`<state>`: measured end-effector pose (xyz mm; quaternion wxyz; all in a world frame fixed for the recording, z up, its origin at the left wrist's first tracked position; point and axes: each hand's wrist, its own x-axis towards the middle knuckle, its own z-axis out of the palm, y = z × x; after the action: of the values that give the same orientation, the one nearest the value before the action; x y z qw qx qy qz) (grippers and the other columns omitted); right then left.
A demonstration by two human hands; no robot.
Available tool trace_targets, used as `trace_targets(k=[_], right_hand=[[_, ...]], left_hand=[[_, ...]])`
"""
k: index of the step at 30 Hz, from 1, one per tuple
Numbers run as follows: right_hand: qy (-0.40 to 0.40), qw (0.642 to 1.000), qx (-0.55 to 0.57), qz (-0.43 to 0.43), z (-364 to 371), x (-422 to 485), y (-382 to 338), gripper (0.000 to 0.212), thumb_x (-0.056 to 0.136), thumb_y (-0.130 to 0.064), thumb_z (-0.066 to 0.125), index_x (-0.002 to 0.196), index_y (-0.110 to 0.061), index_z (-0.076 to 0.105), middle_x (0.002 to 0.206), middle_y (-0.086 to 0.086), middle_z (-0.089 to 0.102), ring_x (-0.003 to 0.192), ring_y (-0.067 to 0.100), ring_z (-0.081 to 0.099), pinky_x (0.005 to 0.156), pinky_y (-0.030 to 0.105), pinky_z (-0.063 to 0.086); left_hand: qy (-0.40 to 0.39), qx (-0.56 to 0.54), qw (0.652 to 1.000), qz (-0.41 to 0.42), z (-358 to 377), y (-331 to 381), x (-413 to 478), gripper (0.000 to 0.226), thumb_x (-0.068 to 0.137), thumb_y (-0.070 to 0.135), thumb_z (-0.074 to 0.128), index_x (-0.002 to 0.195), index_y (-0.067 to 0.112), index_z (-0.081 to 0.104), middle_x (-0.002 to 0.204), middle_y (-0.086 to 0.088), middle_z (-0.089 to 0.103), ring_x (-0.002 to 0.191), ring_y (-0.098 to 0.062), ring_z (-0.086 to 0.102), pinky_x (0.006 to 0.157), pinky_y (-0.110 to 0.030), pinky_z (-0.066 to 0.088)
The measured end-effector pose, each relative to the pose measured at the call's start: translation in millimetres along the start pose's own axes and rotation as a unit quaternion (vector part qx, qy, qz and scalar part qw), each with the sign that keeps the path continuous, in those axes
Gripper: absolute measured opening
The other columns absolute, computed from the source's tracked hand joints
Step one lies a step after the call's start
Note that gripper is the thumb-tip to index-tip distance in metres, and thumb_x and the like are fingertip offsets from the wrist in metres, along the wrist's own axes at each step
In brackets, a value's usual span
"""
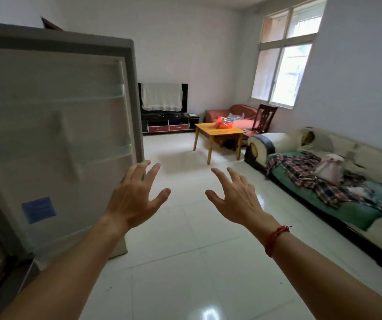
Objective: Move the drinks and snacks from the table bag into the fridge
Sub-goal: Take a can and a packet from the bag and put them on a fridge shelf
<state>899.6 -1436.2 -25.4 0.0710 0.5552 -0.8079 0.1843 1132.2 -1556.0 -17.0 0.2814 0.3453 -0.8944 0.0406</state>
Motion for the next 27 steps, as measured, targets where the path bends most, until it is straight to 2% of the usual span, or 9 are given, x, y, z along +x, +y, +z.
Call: trace_targets(k=[3, 10, 15, 27], right_hand=[[0.015, 0.999, -0.016, 0.037, -17.9, -14.3, 31.3, 0.069, 0.098, -0.059, 0.045, 0.158, -0.035, 0.02, 0.163, 0.015, 0.025, 0.145, 0.034, 0.031, 0.111, 0.05, 0.034], [0.047, 0.994, -0.036, 0.092, -42.4, -33.2, 91.4, 0.069, 0.097, -0.061, 0.045, 0.157, -0.036, 0.022, 0.16, 0.014, 0.031, 0.145, 0.033, 0.033, 0.112, 0.053, 0.034], [0.047, 0.993, -0.04, 0.102, -46.0, -32.9, 120.1, 0.069, 0.097, -0.061, 0.045, 0.157, -0.037, 0.021, 0.16, 0.015, 0.03, 0.145, 0.033, 0.031, 0.113, 0.053, 0.032], [0.047, 0.994, -0.04, 0.093, -50.4, -1.0, 198.0, 0.07, 0.097, -0.062, 0.044, 0.158, -0.036, 0.02, 0.161, 0.014, 0.03, 0.147, 0.032, 0.029, 0.115, 0.052, 0.03]], left_hand=[[-0.001, -0.022, 0.999, 0.036, 14.0, 26.5, 15.9, 0.075, 0.089, 0.066, 0.034, 0.143, 0.015, 0.045, 0.145, -0.013, 0.046, 0.132, -0.034, 0.046, 0.082, -0.054, 0.054], [0.014, -0.05, 0.994, 0.094, 42.0, 83.5, 51.5, 0.074, 0.089, 0.066, 0.038, 0.14, 0.014, 0.049, 0.142, -0.015, 0.049, 0.13, -0.035, 0.047, 0.095, -0.052, 0.05], [0.021, -0.041, 0.994, 0.101, 56.7, 112.3, 67.5, 0.073, 0.088, 0.066, 0.039, 0.14, 0.015, 0.049, 0.144, -0.015, 0.048, 0.134, -0.037, 0.042, 0.1, -0.053, 0.043], [0.018, -0.045, 0.994, 0.097, 101.0, 164.2, 115.9, 0.075, 0.088, 0.067, 0.037, 0.139, 0.014, 0.05, 0.144, -0.016, 0.048, 0.134, -0.038, 0.042, 0.1, -0.054, 0.044]])
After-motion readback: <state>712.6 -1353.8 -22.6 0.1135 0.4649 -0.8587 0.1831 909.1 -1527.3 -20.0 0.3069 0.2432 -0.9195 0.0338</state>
